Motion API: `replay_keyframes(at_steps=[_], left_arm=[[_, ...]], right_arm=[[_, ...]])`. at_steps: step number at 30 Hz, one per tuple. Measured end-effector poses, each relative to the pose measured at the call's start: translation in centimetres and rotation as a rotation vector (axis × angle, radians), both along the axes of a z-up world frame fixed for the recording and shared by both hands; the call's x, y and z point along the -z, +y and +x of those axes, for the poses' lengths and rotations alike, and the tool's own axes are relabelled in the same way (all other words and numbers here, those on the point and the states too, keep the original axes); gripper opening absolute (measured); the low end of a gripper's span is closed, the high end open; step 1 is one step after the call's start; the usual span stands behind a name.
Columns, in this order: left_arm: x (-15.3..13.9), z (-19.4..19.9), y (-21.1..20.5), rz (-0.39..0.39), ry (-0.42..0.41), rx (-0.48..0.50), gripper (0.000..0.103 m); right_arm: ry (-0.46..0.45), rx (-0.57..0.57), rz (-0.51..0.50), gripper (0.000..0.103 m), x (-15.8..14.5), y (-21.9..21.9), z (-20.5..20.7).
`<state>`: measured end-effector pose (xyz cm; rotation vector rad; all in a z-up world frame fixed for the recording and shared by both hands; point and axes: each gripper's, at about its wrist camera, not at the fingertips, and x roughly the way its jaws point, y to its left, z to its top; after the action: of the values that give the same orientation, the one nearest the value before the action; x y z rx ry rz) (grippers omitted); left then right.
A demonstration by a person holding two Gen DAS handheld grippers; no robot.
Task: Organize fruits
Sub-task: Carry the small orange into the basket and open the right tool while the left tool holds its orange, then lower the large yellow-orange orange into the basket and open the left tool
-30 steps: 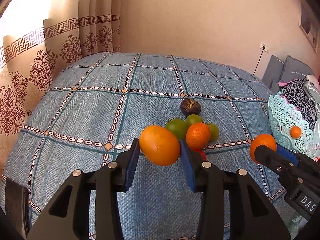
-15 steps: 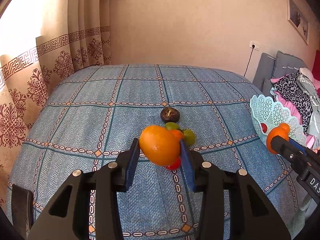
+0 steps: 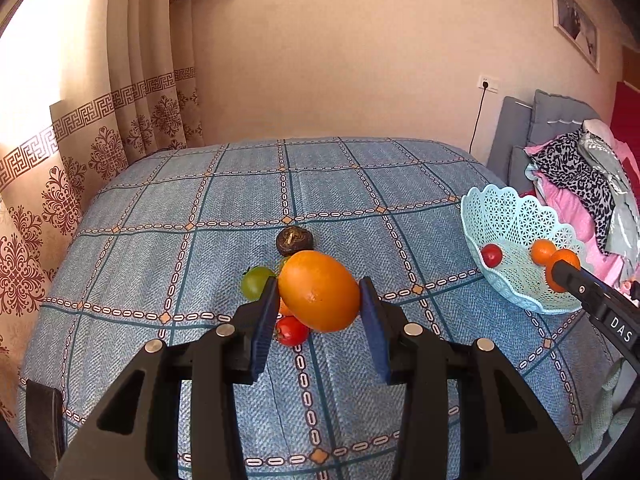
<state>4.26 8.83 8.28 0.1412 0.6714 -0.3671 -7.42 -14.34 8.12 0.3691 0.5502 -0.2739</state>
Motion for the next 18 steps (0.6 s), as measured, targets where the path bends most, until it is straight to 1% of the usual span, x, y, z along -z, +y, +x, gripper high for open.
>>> replay_keyframes(at_steps=[11,18], left_arm=[[-0.2,-0.7,-3.0,0.022,-0.001,0.054,0.042],[-0.1,-1.2,-4.4,0.028,0.000,0.089,0.042]], right_arm=[[0.027,0.055,0.040,0.040,1.3,-2.7,-0.5],[-0.007,0.088,0.010,0.040,0.8,-3.3,-1.3]])
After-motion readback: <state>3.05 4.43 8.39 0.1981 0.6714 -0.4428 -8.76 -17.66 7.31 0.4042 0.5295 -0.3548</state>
